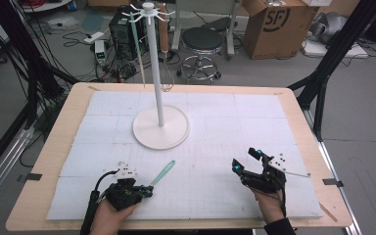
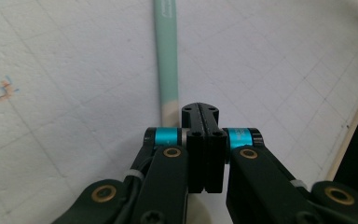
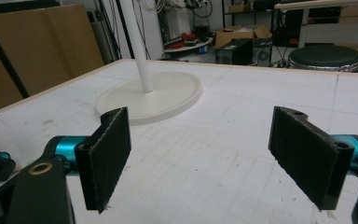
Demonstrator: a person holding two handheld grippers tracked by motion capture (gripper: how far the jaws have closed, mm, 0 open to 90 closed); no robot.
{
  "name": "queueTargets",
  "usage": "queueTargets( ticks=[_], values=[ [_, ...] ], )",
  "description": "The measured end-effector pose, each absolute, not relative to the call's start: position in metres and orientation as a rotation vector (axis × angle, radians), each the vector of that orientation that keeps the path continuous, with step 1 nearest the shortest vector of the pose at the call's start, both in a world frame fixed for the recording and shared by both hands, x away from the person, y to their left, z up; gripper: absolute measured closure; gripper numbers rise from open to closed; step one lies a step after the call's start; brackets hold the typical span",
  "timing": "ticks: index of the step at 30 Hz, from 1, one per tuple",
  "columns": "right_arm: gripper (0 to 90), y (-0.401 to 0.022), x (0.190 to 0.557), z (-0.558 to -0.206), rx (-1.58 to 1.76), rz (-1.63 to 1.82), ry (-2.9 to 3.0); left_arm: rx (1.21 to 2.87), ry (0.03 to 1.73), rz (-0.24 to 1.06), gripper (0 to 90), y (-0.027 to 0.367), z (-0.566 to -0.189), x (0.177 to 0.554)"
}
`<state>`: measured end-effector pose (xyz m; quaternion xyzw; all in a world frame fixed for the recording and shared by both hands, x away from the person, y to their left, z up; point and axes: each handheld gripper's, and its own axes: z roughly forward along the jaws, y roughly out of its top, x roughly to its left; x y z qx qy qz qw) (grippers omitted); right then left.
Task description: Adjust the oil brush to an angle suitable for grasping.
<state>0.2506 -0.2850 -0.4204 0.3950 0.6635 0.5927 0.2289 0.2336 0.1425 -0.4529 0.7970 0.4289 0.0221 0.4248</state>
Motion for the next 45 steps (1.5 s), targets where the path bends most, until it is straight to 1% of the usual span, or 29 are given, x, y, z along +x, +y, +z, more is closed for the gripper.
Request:
queueTargets(
  ticks=[9, 16, 23, 32, 39, 45],
  values=[
    [20.4, -0.284, 0.249, -0.421, 1.088, 1.621, 1.831, 1.976, 1.098, 0.076, 89.7, 0.150, -0.454, 0.254],
    [20.4, -0.286, 0.248, -0.422, 1.093, 1.615, 1.829, 1.975, 1.105, 0.071, 89.7, 0.154, -0.453, 0.260],
    [20.4, -0.288, 0.246, -0.422, 1.097, 1.611, 1.824, 1.942, 1.158, 0.087, 89.7, 0.167, -0.454, 0.269],
    [20.4, -0.289, 0.245, -0.421, 1.097, 1.610, 1.823, 1.931, 1.180, 0.106, 89.7, 0.177, -0.454, 0.273],
    [20.4, -0.290, 0.245, -0.422, 1.103, 1.606, 1.824, 1.914, 1.208, 0.094, 89.7, 0.188, -0.454, 0.278],
    [20.4, -0.289, 0.245, -0.422, 1.098, 1.603, 1.825, 1.923, 1.197, 0.096, 89.7, 0.189, -0.454, 0.278]
  ],
)
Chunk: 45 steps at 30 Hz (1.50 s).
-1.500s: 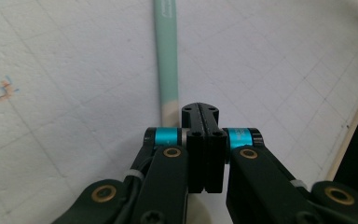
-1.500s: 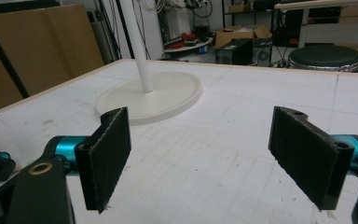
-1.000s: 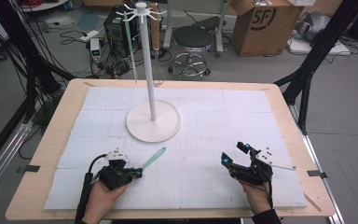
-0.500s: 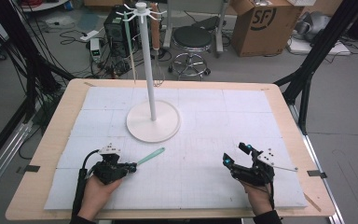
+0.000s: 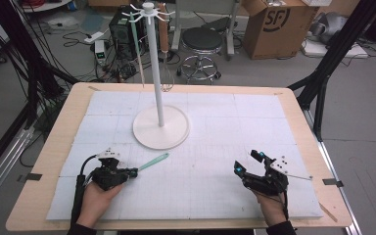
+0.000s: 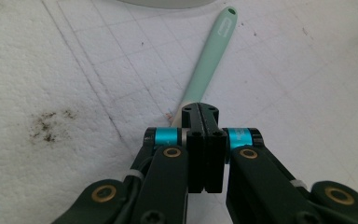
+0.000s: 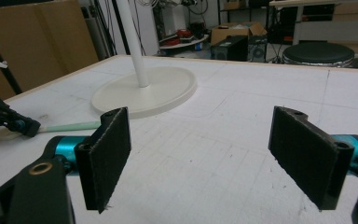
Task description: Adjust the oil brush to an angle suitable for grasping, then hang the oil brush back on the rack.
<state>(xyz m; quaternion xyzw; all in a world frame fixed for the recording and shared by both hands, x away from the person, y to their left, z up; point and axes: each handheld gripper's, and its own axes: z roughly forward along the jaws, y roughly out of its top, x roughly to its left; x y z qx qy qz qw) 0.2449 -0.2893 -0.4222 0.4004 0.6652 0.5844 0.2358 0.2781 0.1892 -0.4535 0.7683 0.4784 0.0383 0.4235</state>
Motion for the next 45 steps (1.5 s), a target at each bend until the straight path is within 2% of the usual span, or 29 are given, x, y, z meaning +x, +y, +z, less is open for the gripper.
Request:
queueTargets(
  ticks=[14, 18, 24, 27, 34, 41, 45],
  values=[
    [20.4, -0.289, 0.245, -0.423, 1.109, 1.600, 1.832, 1.896, 1.223, 0.095, 89.5, 0.200, -0.454, 0.278],
    [20.4, -0.290, 0.245, -0.424, 1.108, 1.598, 1.833, 1.842, 1.154, 0.058, 81.6, 0.202, -0.451, 0.276],
    [20.4, -0.289, 0.245, -0.424, 1.110, 1.600, 1.842, 1.850, 1.030, 0.145, 56.4, 0.196, -0.445, 0.272],
    [20.4, -0.290, 0.246, -0.424, 1.108, 1.599, 1.842, 1.847, 0.998, 0.160, 52.5, 0.196, -0.444, 0.271],
    [20.4, -0.289, 0.246, -0.425, 1.104, 1.599, 1.849, 1.842, 0.957, 0.197, 53.6, 0.204, -0.443, 0.280],
    [20.4, -0.288, 0.246, -0.426, 1.113, 1.599, 1.851, 1.910, 1.020, 0.140, 53.9, 0.211, -0.448, 0.292],
    [20.4, -0.288, 0.246, -0.426, 1.107, 1.596, 1.851, 1.941, 1.027, 0.106, 57.8, 0.210, -0.448, 0.293]
  ],
)
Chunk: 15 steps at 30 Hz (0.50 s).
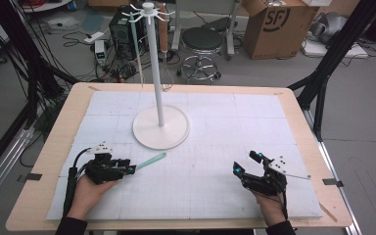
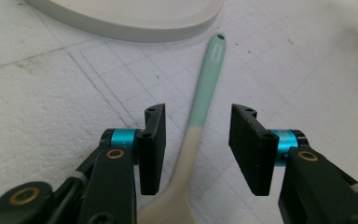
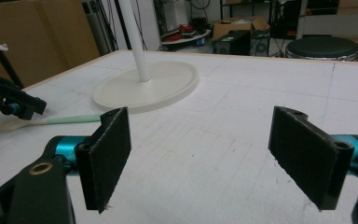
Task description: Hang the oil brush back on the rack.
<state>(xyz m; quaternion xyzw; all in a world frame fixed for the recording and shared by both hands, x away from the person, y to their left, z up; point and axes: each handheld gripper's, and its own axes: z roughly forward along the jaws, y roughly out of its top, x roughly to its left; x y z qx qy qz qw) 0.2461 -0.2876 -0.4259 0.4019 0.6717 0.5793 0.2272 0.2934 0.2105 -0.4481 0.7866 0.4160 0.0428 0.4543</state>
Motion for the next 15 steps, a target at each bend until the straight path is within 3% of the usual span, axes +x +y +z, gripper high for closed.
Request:
queueTargets(
  ticks=[9, 15],
  values=[
    [20.4, -0.2882, 0.2458, -0.4259, 1.113, 1.600, 1.848, 1.998, 1.018, 0.106, 57.2, 0.2036, -0.4520, 0.2930],
    [20.5, -0.2874, 0.2462, -0.4266, 1.109, 1.595, 1.853, 2.030, 1.008, 0.183, 65.2, 0.2001, -0.4524, 0.2899]
  ],
)
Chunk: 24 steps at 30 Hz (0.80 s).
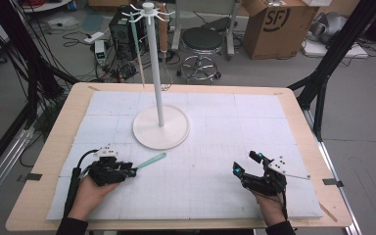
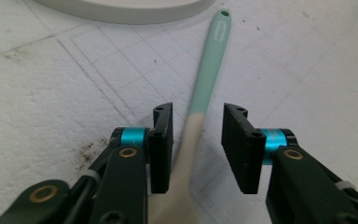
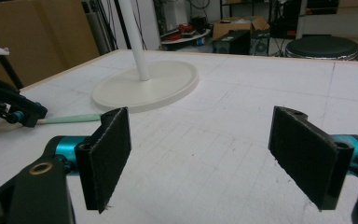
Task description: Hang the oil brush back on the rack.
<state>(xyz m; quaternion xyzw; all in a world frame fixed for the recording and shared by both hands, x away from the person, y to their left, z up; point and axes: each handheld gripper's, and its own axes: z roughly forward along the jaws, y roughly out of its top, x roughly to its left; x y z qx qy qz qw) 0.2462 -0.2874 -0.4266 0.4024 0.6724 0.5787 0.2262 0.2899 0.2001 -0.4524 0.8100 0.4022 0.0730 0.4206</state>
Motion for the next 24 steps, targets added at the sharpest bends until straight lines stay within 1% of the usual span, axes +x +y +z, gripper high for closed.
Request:
queueTargets(
  ticks=[5, 9, 12, 21, 24],
  values=[
    [20.5, -0.2862, 0.2465, -0.4267, 1.104, 1.590, 1.853, 2.088, 0.981, 0.275, 70.6, 0.1945, -0.4510, 0.2873],
    [20.5, -0.2855, 0.2467, -0.4271, 1.102, 1.589, 1.859, 2.063, 0.997, 0.250, 74.2, 0.1977, -0.4524, 0.2894],
    [21.4, -0.2849, 0.2447, -0.4254, 1.098, 1.608, 1.841, 2.073, 1.001, 0.270, 77.6, 0.1966, -0.4520, 0.2883],
    [21.9, -0.2860, 0.2449, -0.4242, 1.076, 1.614, 1.829, 2.055, 0.994, 0.287, 80.8, 0.1978, -0.4535, 0.2869],
    [22.0, -0.2869, 0.2449, -0.4245, 1.088, 1.611, 1.833, 2.096, 0.953, 0.322, 81.5, 0.1942, -0.4512, 0.2857]
  ],
)
